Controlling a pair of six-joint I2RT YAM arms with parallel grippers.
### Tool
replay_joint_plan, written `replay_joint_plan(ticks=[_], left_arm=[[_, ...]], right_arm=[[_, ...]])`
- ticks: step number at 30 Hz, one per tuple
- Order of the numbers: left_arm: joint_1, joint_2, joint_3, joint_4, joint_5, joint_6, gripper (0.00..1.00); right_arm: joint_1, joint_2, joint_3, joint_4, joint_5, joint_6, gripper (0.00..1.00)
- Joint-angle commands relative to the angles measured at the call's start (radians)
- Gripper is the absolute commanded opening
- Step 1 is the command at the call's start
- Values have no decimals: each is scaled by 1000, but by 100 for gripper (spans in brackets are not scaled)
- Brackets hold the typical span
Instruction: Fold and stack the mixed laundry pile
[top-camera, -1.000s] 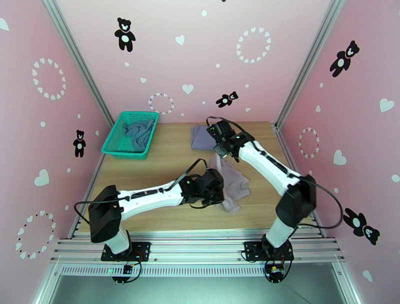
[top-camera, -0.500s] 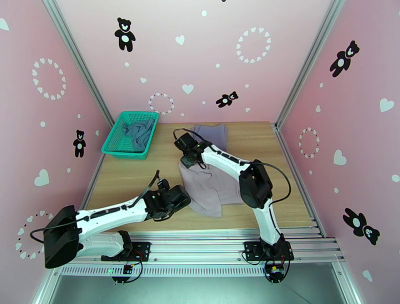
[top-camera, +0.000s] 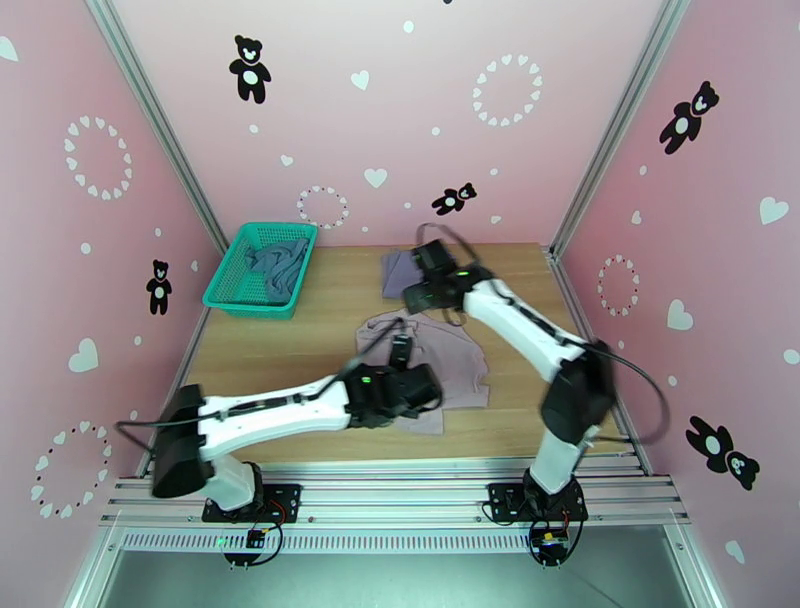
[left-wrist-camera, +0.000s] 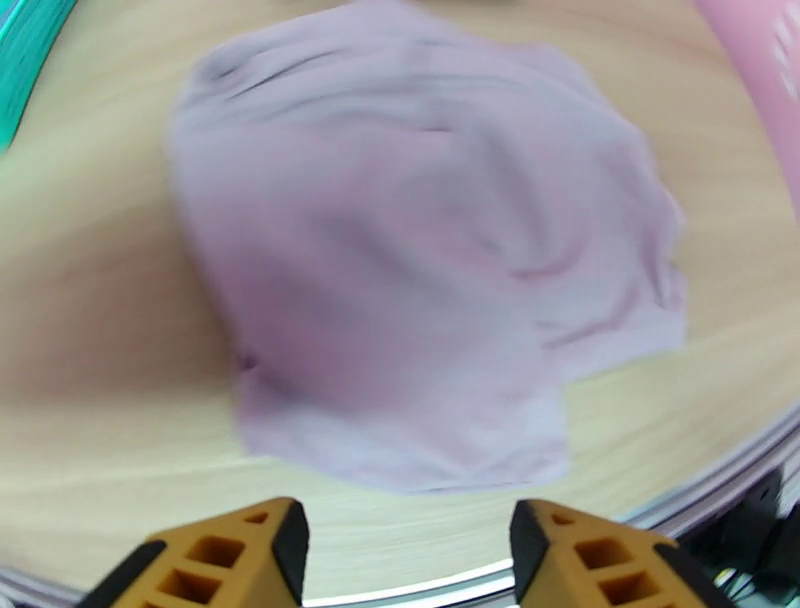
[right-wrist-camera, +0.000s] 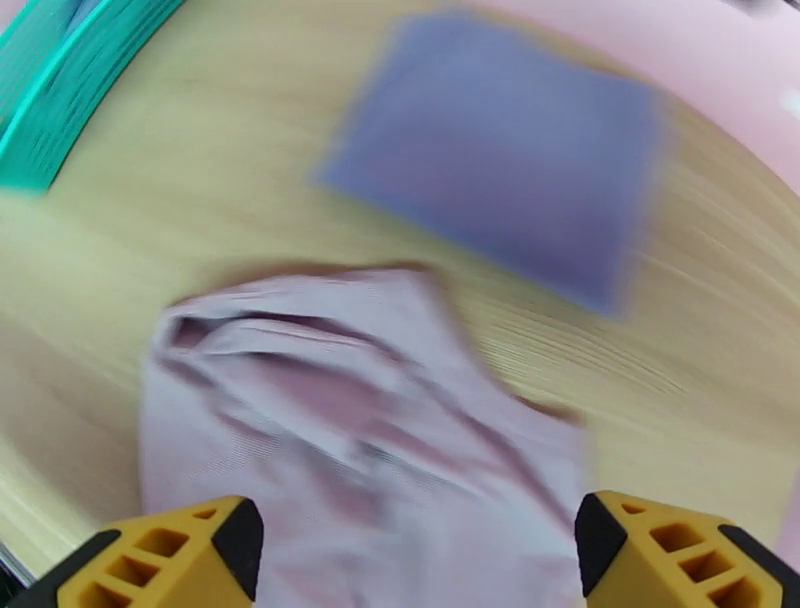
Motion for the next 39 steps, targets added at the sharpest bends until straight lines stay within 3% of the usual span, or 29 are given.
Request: replay_joint_plan(ticks=[1,6,12,19,27,32,39], left_arm=[[-40,158,104,-107,39,202,58],[-40,286,142,-47,176,234,58],[-40,373,177,30,181,247,50],[-41,458,257,1,202,262,41],[6,490,303,-62,275,188,42],[6,519,325,-113,231,169,44],[4,536,310,-100,309,173,44]], right_arm=[[-124,-199,-130,-73,-4,49,88],[-316,-368,-253,-122,-67,14,87],[-426,-451,-360,-99,-155,14,86],[-440,-427,-386,-73,-203,22,84],[-440,-432,-388,-71,-211,27,83],[-439,-443,-386,-76,-214,23,83],[-440,-441,-360,-94,-214,15,83]])
